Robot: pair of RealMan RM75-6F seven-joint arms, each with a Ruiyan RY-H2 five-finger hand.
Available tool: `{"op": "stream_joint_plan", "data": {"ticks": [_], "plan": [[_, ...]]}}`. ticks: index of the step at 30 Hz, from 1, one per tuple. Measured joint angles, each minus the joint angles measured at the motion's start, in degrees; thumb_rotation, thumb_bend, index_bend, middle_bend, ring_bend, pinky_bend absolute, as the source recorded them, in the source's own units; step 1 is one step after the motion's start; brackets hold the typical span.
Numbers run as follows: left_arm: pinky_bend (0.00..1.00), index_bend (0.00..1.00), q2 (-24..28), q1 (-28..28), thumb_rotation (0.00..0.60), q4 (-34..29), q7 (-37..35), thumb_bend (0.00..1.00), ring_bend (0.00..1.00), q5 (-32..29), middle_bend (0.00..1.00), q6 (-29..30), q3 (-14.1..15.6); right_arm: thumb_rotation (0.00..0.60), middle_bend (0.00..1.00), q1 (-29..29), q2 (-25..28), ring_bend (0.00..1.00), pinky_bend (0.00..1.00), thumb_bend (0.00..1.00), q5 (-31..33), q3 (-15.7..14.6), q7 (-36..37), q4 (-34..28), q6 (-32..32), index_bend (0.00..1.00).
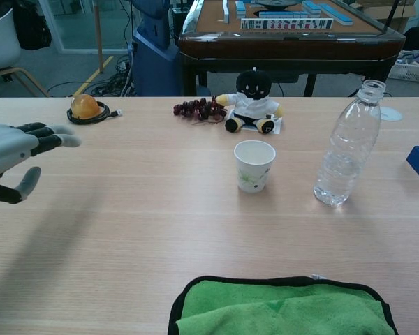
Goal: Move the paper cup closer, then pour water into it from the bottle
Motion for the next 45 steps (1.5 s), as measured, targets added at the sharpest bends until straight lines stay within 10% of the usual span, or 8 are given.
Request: {"op": "stream_joint_plan", "data": {"ticks": [17, 45], "plan": [[0.16, 0.0, 8.9, 17.3, 0.6, 0.7, -16.9, 0.55, 0.0, 17.1, 0.0, 10.8, 6.7, 0.6, 0.14, 5.8, -6.8, 0.13, 0.26, 0.0, 1.5, 1.9, 15.9, 7.8, -7.0, 0.22], [0.16, 0.0, 11.7, 24.9, 0.6, 2.9, -20.7, 0.45, 0.0, 22.8, 0.0, 9.0, 2.9, 0.6, 0.14, 19.6, -18.5, 0.12, 0.18, 0.0, 1.5, 4.0, 41.3, 25.4, -20.0, 0.22]]}}
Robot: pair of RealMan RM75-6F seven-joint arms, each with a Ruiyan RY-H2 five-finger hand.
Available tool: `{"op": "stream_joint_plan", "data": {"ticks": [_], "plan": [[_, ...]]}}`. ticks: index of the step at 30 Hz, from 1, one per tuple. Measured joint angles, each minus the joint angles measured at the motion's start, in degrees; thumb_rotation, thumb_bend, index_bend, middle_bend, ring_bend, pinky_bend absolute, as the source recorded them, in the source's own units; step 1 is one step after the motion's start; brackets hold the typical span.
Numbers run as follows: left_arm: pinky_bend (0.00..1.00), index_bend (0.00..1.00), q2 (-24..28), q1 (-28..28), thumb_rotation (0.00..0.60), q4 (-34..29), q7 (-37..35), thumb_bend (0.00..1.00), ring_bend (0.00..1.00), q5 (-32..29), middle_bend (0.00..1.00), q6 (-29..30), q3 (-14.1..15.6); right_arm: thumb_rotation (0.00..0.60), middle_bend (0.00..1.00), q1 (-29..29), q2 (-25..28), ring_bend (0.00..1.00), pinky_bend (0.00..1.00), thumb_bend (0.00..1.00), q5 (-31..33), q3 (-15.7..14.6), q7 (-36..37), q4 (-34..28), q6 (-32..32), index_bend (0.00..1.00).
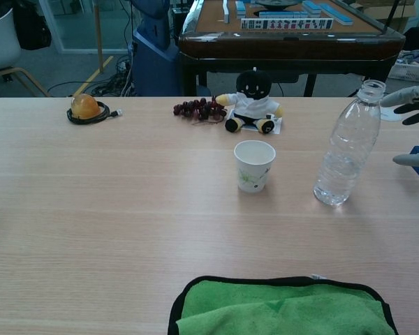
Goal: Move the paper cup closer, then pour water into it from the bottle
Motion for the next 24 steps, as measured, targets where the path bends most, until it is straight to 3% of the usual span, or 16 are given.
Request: {"op": "stream_joint_plan", "data": {"ticks": [8, 17, 24], "plan": [[0.16, 0.0, 0.0, 0.8, 0.6, 0.4, -0.1, 0.45, 0.0, 0.6, 0.0, -1.2, -1.3, 0.6, 0.14, 3.4, -4.1, 0.12, 0.18, 0.0, -2.7, -1.8, 10.1, 7.7, -1.1, 0.22], [0.16, 0.0, 0.1, 1.6, 0.6, 0.4, -0.1, 0.45, 0.0, 1.6, 0.0, -2.0, -2.3, 0.6, 0.15, 6.4, -8.1, 0.12, 0.18, 0.0, -4.0, -3.5, 14.4, 13.8, -2.1, 0.22], [0.16, 0.0, 0.2, 2.1, 0.6, 0.3, -0.3, 0.45, 0.0, 2.1, 0.0, -2.7, -2.9, 0.6, 0.19, 7.2, -10.3, 0.12, 0.29, 0.0, -3.7, -4.1, 15.3, 17.2, -2.3, 0.22]]}}
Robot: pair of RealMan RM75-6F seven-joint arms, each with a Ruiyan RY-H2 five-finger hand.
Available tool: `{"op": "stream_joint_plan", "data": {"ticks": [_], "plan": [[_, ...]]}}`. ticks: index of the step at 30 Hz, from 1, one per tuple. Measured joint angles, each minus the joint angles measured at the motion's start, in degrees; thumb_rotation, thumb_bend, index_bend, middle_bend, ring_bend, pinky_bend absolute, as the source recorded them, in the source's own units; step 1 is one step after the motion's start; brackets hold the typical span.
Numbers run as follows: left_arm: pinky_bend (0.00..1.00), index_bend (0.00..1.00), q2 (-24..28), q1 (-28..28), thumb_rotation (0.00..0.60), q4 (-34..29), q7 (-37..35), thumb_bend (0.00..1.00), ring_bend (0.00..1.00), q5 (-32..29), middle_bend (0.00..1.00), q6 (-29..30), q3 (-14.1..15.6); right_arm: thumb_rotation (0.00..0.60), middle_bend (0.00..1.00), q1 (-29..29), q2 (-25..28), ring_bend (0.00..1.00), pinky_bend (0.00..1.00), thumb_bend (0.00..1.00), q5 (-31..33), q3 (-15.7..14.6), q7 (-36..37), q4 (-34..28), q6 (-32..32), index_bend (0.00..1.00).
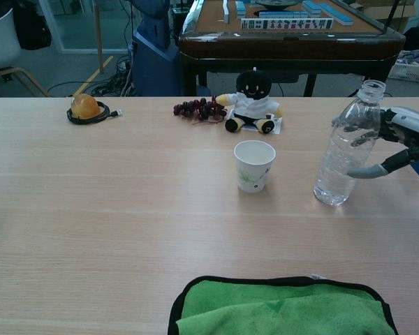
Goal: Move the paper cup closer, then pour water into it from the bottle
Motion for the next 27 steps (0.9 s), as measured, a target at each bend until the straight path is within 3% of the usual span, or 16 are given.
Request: {"op": "stream_joint_plan", "data": {"ticks": [14, 27], "plan": [[0.16, 0.0, 0.0, 0.8, 0.6, 0.1, -0.3, 0.45, 0.0, 0.7, 0.0, -0.8, -1.1, 0.6, 0.26, 1.0, -4.9, 0.18, 0.3, 0.0, 0.8, -0.5, 5.9, 7.4, 0.4, 0.22], [0.16, 0.0, 0.1, 1.4, 0.6, 0.2, -0.7, 0.45, 0.0, 1.2, 0.0, -1.4, -1.8, 0.6, 0.29, 2.4, -6.7, 0.21, 0.33, 0.0, 1.2, -1.3, 11.3, 10.4, -1.7, 0.27]]}}
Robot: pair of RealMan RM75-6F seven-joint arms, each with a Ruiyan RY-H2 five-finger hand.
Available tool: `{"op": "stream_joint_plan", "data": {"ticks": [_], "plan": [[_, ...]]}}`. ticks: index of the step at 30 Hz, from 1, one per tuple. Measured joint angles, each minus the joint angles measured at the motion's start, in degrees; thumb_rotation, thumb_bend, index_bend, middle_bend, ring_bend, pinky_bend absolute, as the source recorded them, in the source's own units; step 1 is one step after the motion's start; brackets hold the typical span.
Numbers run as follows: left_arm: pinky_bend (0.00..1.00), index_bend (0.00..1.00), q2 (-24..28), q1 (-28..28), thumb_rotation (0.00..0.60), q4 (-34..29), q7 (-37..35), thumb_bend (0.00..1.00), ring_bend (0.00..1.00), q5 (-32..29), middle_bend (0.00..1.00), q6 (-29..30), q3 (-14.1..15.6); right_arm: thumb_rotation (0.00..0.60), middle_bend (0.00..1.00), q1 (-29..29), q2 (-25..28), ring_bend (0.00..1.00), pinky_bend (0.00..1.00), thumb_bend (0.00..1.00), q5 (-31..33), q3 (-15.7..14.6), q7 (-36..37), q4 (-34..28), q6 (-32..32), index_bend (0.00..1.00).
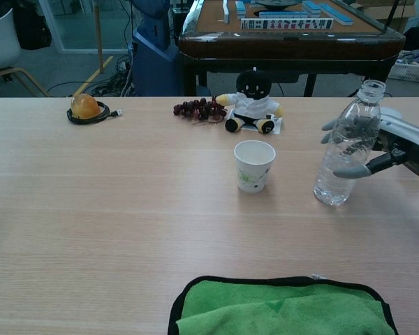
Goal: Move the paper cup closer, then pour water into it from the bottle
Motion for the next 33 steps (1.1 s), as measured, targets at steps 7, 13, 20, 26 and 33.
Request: {"op": "stream_joint_plan", "data": {"ticks": [7, 13, 20, 26, 33], "plan": [[0.16, 0.0, 0.1, 0.3, 0.6, 0.0, -0.1, 0.45, 0.0, 0.5, 0.0, -0.1, -0.2, 0.6, 0.33, 0.4, -1.4, 0.24, 0.37, 0.0, 0.0, -0.5, 2.0, 2.0, -0.7, 0.3], [0.16, 0.0, 0.2, 0.6, 0.6, -0.2, -0.1, 0.45, 0.0, 1.0, 0.0, 0.0, -0.3, 0.6, 0.41, 0.8, -2.8, 0.32, 0.45, 0.0, 0.8, 0.3, 3.0, 3.6, -0.4, 0.37], [0.16, 0.0, 0.3, 0.7, 0.6, -0.2, -0.3, 0.45, 0.0, 1.0, 0.0, -0.3, -0.6, 0.6, 0.54, 1.3, -4.3, 0.46, 0.58, 0.05, 2.3, 2.0, 1.7, 4.8, 0.2, 0.54], [0.16, 0.0, 0.3, 0.9, 0.6, -0.2, 0.0, 0.45, 0.0, 1.3, 0.0, -0.2, -0.7, 0.6, 0.59, 2.0, -4.3, 0.52, 0.62, 0.09, 2.9, 3.1, -1.7, 4.0, 1.3, 0.6], [0.16, 0.0, 0.2, 1.1, 0.6, -0.2, 0.2, 0.45, 0.0, 1.6, 0.0, -0.2, -0.9, 0.6, 0.62, 3.0, -3.0, 0.55, 0.64, 0.1, 3.4, 4.4, -9.4, 0.7, 2.6, 0.62]]}}
